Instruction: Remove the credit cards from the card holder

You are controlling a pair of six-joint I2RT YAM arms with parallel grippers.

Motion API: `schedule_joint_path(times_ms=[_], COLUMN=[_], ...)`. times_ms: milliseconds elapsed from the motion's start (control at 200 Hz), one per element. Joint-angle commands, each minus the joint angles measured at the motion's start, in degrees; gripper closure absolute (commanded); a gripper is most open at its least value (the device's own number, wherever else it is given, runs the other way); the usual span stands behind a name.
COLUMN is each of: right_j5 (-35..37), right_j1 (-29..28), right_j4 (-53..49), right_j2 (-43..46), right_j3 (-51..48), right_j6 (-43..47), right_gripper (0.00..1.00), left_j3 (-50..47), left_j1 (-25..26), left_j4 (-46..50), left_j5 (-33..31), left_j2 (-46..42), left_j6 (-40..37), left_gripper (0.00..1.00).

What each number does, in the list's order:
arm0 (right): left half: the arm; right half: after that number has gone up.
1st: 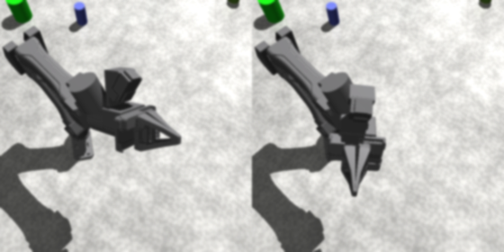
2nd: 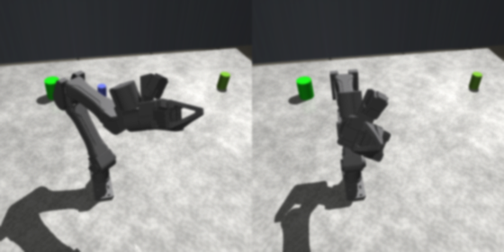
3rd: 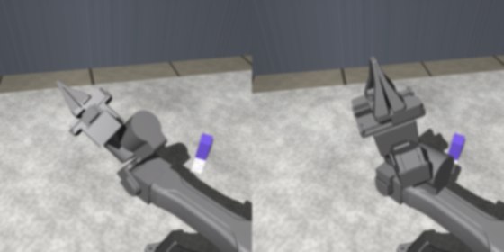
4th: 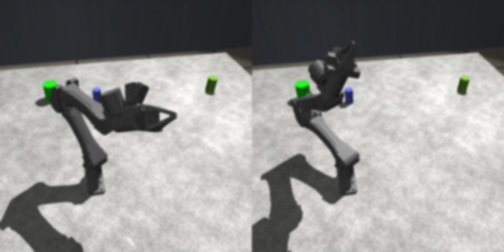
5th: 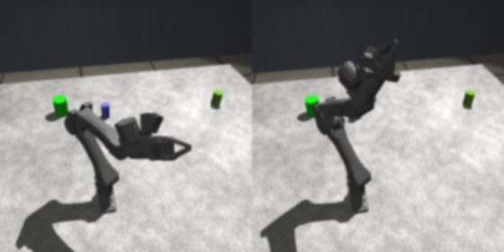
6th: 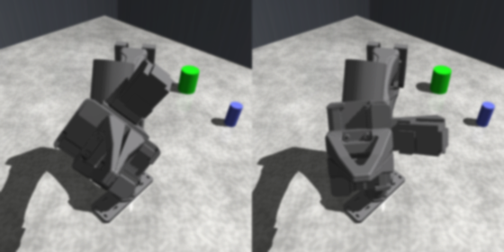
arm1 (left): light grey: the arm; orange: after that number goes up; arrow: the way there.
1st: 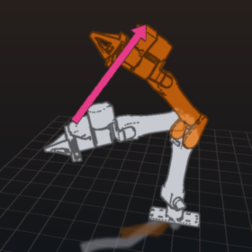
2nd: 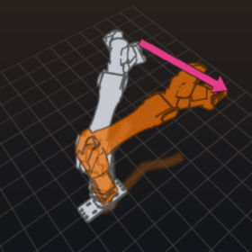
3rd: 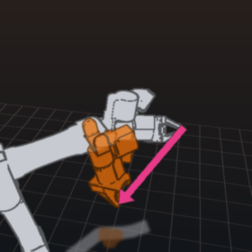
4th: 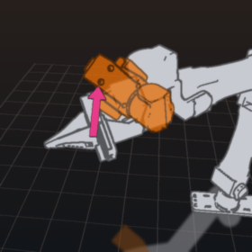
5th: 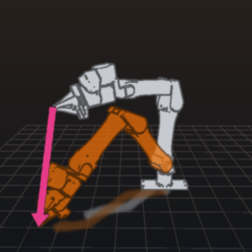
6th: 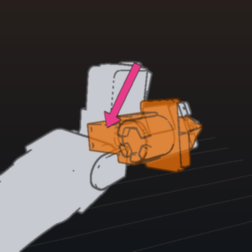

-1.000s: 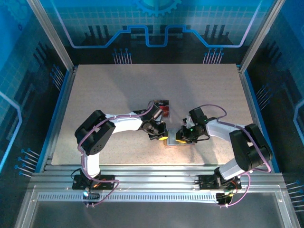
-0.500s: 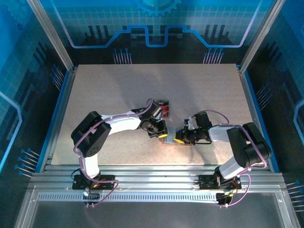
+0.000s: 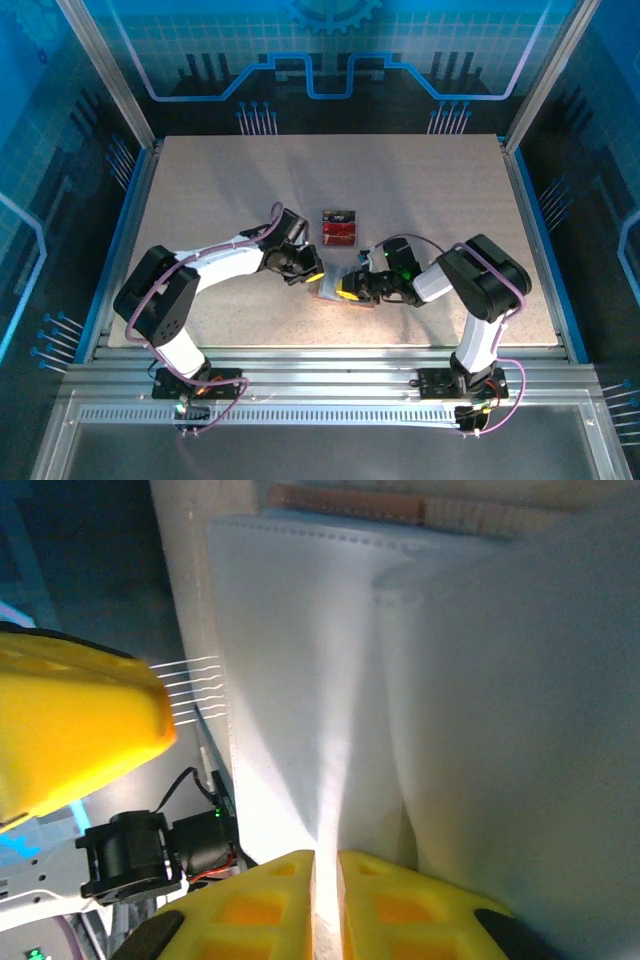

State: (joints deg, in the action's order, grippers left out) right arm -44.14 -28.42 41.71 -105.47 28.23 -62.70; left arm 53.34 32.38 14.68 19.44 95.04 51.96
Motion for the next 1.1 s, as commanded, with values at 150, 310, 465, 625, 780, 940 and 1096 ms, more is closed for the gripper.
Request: schedule_joint_path(times_ms=[150, 310, 465, 625, 780, 940, 1096], right_j5=[4.5, 4.7, 4.5, 4.3, 4.3, 4.1, 4.1], right_j1=[-3.5, -3.4, -3.4, -3.3, -3.1, -3.0, -2.8], right_j4=[0.1, -4.2, -5.1, -5.2, -5.2, -5.5, -5.8], right_j2=[-6.6, -5.5, -5.4, -5.9, -6.0, -5.9, -5.8], right_j3=[-1.1, -0.1, 0.4, 0.7, 0.7, 0.8, 0.8], right_j6=[-6.4, -4.2, -3.9, -3.8, -3.8, -3.7, -3.6], right_gripper=[0.87, 0.87, 0.87, 0.86, 0.87, 0.87, 0.87], left_j3=[-3.3, -3.3, -2.8, -3.0, -3.3, -2.9, -2.9], left_j1=[-1.3, -1.3, -1.4, -1.4, -1.4, -1.4, -1.3], left_j4=[-1.4, -1.6, -0.6, -2.9, -4.6, -4.6, -5.0], left_j5=[2.8, 2.4, 0.2, 1.9, 3.1, 3.7, 3.9], left_j2=[-1.5, -1.0, -1.8, -1.4, -0.9, 0.4, 0.6], left_j6=[-1.8, -1.7, -1.8, -0.9, -0.2, -0.3, -0.2], left_gripper=[0.85, 0.77, 0.68, 0.68, 0.71, 0.70, 0.69])
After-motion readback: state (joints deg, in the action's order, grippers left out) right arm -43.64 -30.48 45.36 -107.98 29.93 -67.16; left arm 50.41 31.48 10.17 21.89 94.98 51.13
